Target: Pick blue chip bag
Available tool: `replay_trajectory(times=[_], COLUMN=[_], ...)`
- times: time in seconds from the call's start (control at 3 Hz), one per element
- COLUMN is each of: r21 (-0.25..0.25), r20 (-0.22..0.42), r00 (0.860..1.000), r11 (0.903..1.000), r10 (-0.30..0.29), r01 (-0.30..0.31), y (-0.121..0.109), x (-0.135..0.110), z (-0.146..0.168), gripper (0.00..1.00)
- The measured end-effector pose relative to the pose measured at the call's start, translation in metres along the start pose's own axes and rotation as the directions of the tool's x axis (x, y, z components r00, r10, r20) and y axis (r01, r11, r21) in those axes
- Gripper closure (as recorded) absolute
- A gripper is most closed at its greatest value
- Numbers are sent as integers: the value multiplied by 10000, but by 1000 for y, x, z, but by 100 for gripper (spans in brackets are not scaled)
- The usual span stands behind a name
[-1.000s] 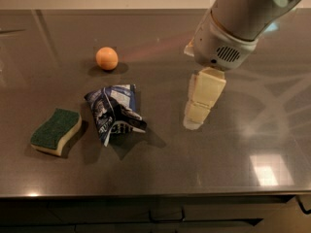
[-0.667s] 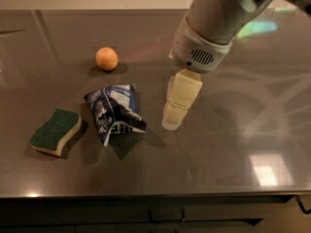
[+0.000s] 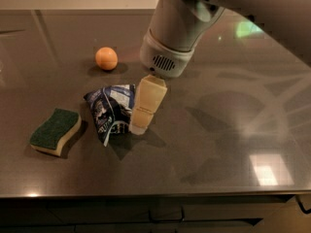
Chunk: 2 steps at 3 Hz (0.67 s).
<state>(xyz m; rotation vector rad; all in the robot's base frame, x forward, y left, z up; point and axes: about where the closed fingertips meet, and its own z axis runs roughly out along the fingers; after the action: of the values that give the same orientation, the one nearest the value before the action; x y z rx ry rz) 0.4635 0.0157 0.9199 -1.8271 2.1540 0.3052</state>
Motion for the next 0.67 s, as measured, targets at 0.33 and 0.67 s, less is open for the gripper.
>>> replay_trajectory(times=[0.33, 0.67], r21=[-380, -299], r20=[-82, -69], r00=[9997, 9994], r11=[9990, 9990], r10=[214, 329], r01=[-217, -331], y=[11, 17], x=[-13, -24], z=[17, 33], gripper=[0, 0])
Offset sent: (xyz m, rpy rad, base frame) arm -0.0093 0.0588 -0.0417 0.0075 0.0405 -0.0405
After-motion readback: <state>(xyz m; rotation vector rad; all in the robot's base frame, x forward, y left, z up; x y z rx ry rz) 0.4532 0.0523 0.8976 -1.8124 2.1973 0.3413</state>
